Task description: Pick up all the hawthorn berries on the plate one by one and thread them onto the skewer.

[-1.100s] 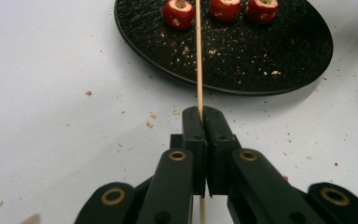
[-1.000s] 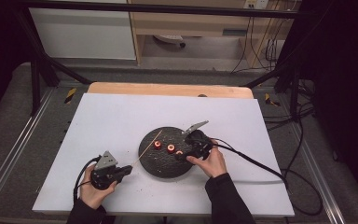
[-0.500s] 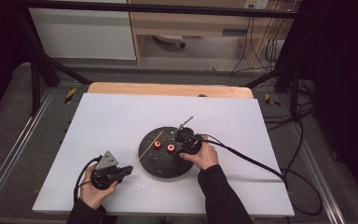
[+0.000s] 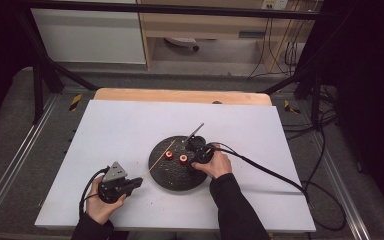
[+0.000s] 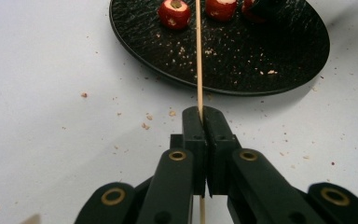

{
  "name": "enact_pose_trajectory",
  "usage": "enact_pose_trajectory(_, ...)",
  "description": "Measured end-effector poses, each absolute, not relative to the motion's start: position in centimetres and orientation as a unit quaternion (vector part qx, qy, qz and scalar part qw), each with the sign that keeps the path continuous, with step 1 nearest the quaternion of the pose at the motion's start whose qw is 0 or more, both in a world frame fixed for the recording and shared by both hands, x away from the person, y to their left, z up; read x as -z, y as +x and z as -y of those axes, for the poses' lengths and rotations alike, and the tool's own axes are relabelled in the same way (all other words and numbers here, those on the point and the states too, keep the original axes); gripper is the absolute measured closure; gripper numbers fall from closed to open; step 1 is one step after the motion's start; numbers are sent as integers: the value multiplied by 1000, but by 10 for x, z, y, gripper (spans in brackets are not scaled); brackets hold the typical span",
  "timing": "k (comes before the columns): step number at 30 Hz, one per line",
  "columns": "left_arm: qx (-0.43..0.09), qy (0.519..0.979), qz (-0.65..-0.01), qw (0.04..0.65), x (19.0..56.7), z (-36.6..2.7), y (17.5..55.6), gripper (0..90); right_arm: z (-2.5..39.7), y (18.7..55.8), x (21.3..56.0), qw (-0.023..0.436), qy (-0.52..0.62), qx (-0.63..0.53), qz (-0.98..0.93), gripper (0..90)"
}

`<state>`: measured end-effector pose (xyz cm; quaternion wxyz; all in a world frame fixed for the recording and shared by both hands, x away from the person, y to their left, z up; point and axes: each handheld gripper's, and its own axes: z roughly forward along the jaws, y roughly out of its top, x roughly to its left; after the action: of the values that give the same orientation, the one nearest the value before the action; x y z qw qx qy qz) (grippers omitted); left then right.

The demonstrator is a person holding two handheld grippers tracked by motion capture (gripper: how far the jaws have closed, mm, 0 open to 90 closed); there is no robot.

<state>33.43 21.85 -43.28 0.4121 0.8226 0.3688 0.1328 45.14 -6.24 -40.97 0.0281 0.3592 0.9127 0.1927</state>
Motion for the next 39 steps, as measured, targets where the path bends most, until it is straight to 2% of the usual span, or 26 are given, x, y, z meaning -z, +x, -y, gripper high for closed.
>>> enact_pose_trajectory(6,-134,822,-367,414,432,-218,334,881,63,451,408,20,367,-199,-909,617)
enact_pose_trajectory(21,-139,823,-359,419,431,-208,328,881,89,435,374,28,411,-300,-861,620)
enact_pose_trajectory(39,-147,815,-360,430,431,-189,324,881,135,410,400,31,476,-495,-726,622)
